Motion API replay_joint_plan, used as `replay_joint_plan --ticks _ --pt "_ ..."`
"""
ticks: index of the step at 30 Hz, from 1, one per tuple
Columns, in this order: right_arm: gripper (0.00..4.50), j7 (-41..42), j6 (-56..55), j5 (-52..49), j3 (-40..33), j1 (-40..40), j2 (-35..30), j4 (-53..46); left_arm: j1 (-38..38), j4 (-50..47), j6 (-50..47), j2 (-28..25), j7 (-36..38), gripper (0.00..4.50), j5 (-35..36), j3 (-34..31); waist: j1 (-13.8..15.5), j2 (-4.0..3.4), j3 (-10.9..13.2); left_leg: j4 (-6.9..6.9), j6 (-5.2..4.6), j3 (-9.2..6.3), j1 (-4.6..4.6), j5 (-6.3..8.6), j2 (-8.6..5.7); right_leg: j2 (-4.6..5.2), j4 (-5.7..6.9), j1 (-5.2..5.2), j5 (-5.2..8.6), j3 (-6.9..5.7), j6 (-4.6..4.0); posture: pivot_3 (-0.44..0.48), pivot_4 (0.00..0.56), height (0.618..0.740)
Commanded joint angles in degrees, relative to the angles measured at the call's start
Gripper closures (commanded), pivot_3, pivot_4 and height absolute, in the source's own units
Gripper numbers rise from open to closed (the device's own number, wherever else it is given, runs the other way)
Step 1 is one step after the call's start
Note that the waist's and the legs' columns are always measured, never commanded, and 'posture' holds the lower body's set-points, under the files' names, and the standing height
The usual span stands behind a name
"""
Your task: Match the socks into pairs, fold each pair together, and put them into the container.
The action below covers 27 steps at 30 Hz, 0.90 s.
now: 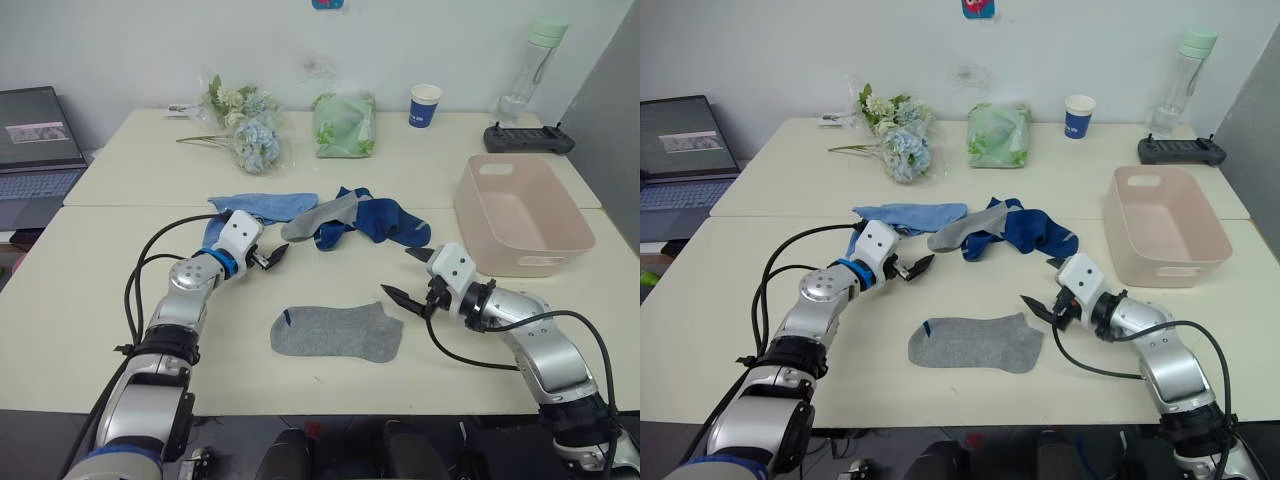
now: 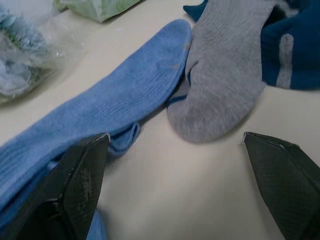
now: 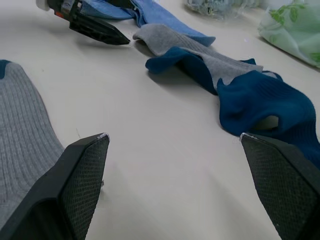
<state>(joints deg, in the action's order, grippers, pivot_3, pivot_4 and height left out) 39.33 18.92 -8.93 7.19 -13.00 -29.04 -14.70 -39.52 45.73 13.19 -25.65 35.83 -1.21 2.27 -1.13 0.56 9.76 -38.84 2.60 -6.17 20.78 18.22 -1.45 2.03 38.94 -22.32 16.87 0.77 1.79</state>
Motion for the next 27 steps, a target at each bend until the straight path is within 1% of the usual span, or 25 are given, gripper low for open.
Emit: replay_joint_plan --ticks 1,3,5,12,15,16,19,22,27 --pt "0.00 -0.92 0.50 -0.08 -0.76 0.25 -0.02 -3.13 -1.97 1.90 4.09 0.92 1.62 0.04 -0.96 1.37 -0.23 0.00 0.00 0.00 0.00 0.01 0.00 0.00 0.00 0.01 -0.01 0.00 0.00 0.01 0.00 0.000 0.150 0.740" --pt "0.00 -1.14 0.77 -0.16 -0.85 0.52 -0.11 -3.63 -3.01 3.51 4.67 1.33 0.92 0.42 -1.62 1.74 -0.38 0.00 0.00 0.00 0.00 0.00 0.01 0.00 0.00 0.01 -0.02 -0.01 0.00 0.01 0.01 0.000 0.150 0.740" --pt "0.00 -1.30 1.08 -0.31 -1.02 0.66 -0.15 -4.02 -3.78 4.72 4.95 1.47 0.46 0.92 -1.80 1.70 -0.40 0.00 0.00 0.00 0.00 -0.01 0.01 0.00 0.00 0.00 -0.01 -0.02 0.00 0.00 0.01 0.000 0.150 0.740" --pt "0.00 -1.70 1.72 -0.58 -1.18 0.30 0.13 -4.14 -5.09 6.70 6.02 1.33 -0.20 3.26 -2.22 1.28 -0.44 0.00 0.00 0.00 -0.03 -0.02 0.00 -0.02 0.01 -0.03 0.05 -0.01 0.00 -0.01 0.01 0.000 0.150 0.740" --pt "0.00 -1.63 1.55 -0.57 -0.90 0.06 0.28 -3.89 -4.77 5.70 6.26 1.21 -0.10 4.31 -1.83 1.00 -0.44 0.00 0.00 0.00 -0.03 -0.02 0.00 -0.02 0.01 -0.02 0.03 -0.02 0.00 0.00 0.01 0.000 0.150 0.740" --pt "0.00 -1.62 1.52 -0.55 -0.87 0.03 0.31 -3.84 -4.60 5.34 6.27 1.17 -0.01 4.47 -1.69 0.94 -0.44 0.00 0.00 0.00 -0.03 -0.02 0.00 -0.02 0.00 -0.02 0.02 -0.02 0.00 0.00 0.01 0.000 0.150 0.740" --pt "0.00 -1.51 1.30 -0.47 -0.72 -0.30 0.45 -3.37 -3.05 3.02 6.40 0.72 0.58 4.47 -0.77 0.38 -0.45 0.00 0.00 0.00 -0.03 -0.02 0.00 -0.02 0.00 -0.02 0.03 -0.02 0.00 0.00 0.01 0.000 0.150 0.740" --pt "0.00 -1.10 1.06 -0.47 -0.36 -0.89 0.58 -2.88 0.67 -3.47 4.65 -0.33 2.13 4.47 1.04 -0.48 -0.70 0.00 0.00 0.00 -0.02 -0.01 0.00 -0.03 0.01 -0.01 0.03 -0.02 0.00 0.03 0.01 0.000 0.150 0.740" --pt "0.00 -0.61 0.86 -0.54 -0.11 -1.76 0.61 -2.34 12.37 -25.15 -2.78 -3.93 6.81 4.47 5.28 -1.41 -0.72 -0.01 0.00 0.03 -0.01 -0.03 0.00 -0.03 0.07 0.01 0.03 -0.06 0.00 0.18 0.01 0.000 0.150 0.740"
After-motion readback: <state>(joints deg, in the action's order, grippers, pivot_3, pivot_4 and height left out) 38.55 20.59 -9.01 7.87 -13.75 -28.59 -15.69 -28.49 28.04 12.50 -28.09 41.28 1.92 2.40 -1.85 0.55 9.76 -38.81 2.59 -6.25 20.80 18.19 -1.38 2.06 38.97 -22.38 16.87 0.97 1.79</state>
